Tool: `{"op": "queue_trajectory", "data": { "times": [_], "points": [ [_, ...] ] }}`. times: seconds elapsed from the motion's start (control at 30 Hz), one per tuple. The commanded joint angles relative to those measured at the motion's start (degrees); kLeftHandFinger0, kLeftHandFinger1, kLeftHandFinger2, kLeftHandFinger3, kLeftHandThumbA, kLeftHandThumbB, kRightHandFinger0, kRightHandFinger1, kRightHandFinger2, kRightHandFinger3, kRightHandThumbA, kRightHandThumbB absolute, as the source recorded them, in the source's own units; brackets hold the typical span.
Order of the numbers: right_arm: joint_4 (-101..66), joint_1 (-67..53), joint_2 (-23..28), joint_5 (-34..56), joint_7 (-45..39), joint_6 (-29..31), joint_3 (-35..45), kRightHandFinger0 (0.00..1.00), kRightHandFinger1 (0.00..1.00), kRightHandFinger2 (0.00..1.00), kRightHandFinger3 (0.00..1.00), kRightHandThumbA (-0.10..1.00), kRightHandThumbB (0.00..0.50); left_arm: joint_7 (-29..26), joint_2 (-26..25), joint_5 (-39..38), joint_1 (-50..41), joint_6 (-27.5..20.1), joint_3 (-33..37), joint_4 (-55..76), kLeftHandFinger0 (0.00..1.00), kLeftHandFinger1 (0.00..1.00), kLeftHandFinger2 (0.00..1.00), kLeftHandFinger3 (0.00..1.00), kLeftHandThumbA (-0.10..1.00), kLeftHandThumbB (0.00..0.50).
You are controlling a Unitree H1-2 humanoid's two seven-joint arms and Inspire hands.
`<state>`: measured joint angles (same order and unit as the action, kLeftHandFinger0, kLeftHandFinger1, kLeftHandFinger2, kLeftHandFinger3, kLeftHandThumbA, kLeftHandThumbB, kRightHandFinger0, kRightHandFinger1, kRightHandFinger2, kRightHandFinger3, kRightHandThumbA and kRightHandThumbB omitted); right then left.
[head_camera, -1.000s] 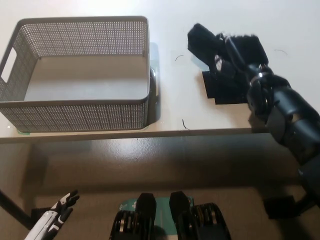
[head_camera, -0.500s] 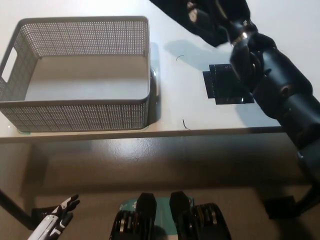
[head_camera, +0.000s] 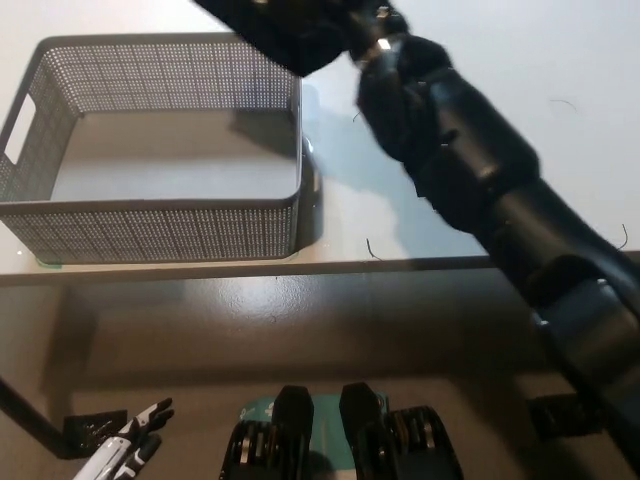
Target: Use the right hand to pick up the pencil case on the right hand side and put it into a grey container on the left side
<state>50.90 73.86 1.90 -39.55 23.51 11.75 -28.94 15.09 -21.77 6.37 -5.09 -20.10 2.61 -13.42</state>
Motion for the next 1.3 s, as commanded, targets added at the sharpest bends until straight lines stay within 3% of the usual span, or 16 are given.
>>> {"op": "queue_trajectory", "data": {
  "times": [0.0, 0.07, 0.1, 0.13, 0.17, 0.23, 0.27, 0.3, 0.4, 0.47, 0.53, 0.57, 0.6, 0.67, 0.77, 1.27],
  "points": [
    [0.4, 5.2, -2.9, -0.5, 0.3, -0.7, 0.8, 0.00, 0.25, 0.76, 0.56, -0.10, 0.216, -0.1, -1.4, 2.0, 0.1, -2.0, 1.0, 1.0, 1.00, 1.00, 1.00, 1.00, 1.00, 0.366],
    [2.5, 6.0, -4.5, -0.9, 0.8, -0.8, 0.3, 0.00, 0.26, 0.74, 0.60, -0.10, 0.210, -0.1, -1.4, 2.7, 0.5, -1.7, 1.4, 1.3, 1.00, 1.00, 1.00, 1.00, 1.00, 0.362],
    [3.0, 6.1, -4.9, -1.0, 1.0, -0.5, 0.2, 0.00, 0.21, 0.67, 0.72, -0.10, 0.227, -0.1, -1.4, 3.0, 0.4, -1.3, 1.6, 1.6, 1.00, 1.00, 1.00, 1.00, 1.00, 0.377],
    [4.3, 6.5, -5.8, -0.9, 1.4, 0.0, 0.1, 0.00, 0.12, 0.51, 0.75, -0.10, 0.239, 0.0, -1.5, 3.3, 0.4, -0.9, 1.9, 2.0, 1.00, 1.00, 1.00, 1.00, 1.00, 0.382],
    [5.3, 6.7, -6.4, -0.7, 1.2, 0.3, 0.2, 0.00, 0.04, 0.40, 0.59, -0.10, 0.255, 0.2, -1.6, 3.5, 0.5, -1.0, 2.3, 2.1, 1.00, 1.00, 1.00, 1.00, 1.00, 0.373],
    [7.4, 7.0, -7.4, -0.6, 1.2, 0.6, 0.0, 0.00, 0.00, 0.23, 0.41, -0.10, 0.312, 0.8, -1.5, 2.7, 0.5, -0.1, 2.7, 3.0, 1.00, 1.00, 1.00, 1.00, 1.00, 0.390],
    [8.1, 7.0, -7.5, -0.6, 1.4, 0.9, -0.1, 0.00, 0.00, 0.19, 0.38, -0.10, 0.322, 1.0, -1.3, 2.5, 0.5, 0.4, 2.9, 3.2, 1.00, 1.00, 1.00, 1.00, 1.00, 0.391],
    [8.9, 6.9, -7.6, -0.7, 1.9, 1.5, -0.2, 0.00, 0.00, 0.13, 0.22, -0.10, 0.297, 0.9, -1.3, 2.8, 0.7, -0.2, 3.3, 3.0, 1.00, 1.00, 1.00, 1.00, 1.00, 0.383],
    [10.6, 6.5, -7.7, -1.0, 2.9, 1.6, -0.4, 0.00, 0.00, 0.23, 0.08, -0.10, 0.277, 0.8, -1.5, 3.6, 0.7, 0.0, 3.9, 3.5, 1.00, 1.00, 1.00, 1.00, 1.00, 0.393],
    [10.9, 6.2, -7.9, -0.3, 2.3, 0.4, 0.2, 0.00, 0.00, 0.33, 0.10, -0.10, 0.268, 0.7, -1.6, 4.1, 0.8, -0.2, 4.2, 3.6, 1.00, 1.00, 1.00, 1.00, 1.00, 0.395],
    [11.2, 5.9, -7.9, 0.8, 0.9, -0.5, 1.1, 0.00, 0.00, 0.26, 0.02, -0.01, 0.234, 0.9, -1.7, 4.3, 1.1, 0.2, 4.4, 4.0, 1.00, 1.00, 1.00, 1.00, 1.00, 0.393],
    [10.4, 5.6, -7.4, 2.1, -3.0, -1.4, 1.7, 0.18, 0.27, 0.52, 0.35, 0.37, 0.259, 1.1, -1.8, 4.3, 1.5, -0.3, 4.6, 3.7, 1.00, 1.00, 1.00, 1.00, 1.00, 0.401],
    [8.3, 5.3, -6.4, 5.2, -14.2, -3.8, 2.5, 1.00, 1.00, 1.00, 1.00, 0.89, 0.400, 1.4, -1.8, 4.0, 1.7, -0.4, 4.8, 3.7, 1.00, 1.00, 1.00, 1.00, 1.00, 0.403],
    [7.0, 5.0, -5.6, 6.6, -20.4, -5.6, 2.6, 1.00, 1.00, 1.00, 1.00, 0.93, 0.448, 1.5, -1.8, 4.0, 2.0, -0.2, 5.0, 3.8, 1.00, 1.00, 1.00, 1.00, 1.00, 0.395],
    [5.8, 4.0, -4.9, 6.6, -22.1, -6.0, 2.5, 1.00, 1.00, 1.00, 1.00, 1.00, 0.467, 1.9, -2.1, 4.2, 2.1, 0.6, 5.1, 4.2, 1.00, 1.00, 1.00, 1.00, 1.00, 0.394],
    [-7.9, -3.5, -0.4, 9.7, -30.1, -9.3, 5.2, 1.00, 1.00, 1.00, 1.00, 1.00, 0.449, 2.2, -3.0, 5.0, 1.7, 0.8, 5.8, 4.4, 1.00, 1.00, 1.00, 1.00, 1.00, 0.409]
  ]
}}
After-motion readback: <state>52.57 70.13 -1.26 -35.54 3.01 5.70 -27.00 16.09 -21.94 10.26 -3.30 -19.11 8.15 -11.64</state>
